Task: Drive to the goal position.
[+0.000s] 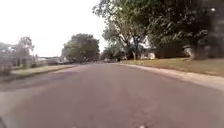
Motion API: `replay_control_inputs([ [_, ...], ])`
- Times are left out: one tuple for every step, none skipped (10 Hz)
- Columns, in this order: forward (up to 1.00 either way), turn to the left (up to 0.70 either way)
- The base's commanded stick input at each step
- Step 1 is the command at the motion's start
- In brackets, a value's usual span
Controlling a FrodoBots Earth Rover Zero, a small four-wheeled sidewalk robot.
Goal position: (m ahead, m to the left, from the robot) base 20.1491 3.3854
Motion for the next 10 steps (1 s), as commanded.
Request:
replay_control_inputs([
  [1.00,0.03],
  [1.00,0.02],
  [1.00,0.02],
  [1.00,0.01],
  [1.00,0.01],
  [1.00,0.01],
  [1.00,0.00],
  [1.00,0.00],
  [1.00,0.00],
  [1.00,0.00],
])
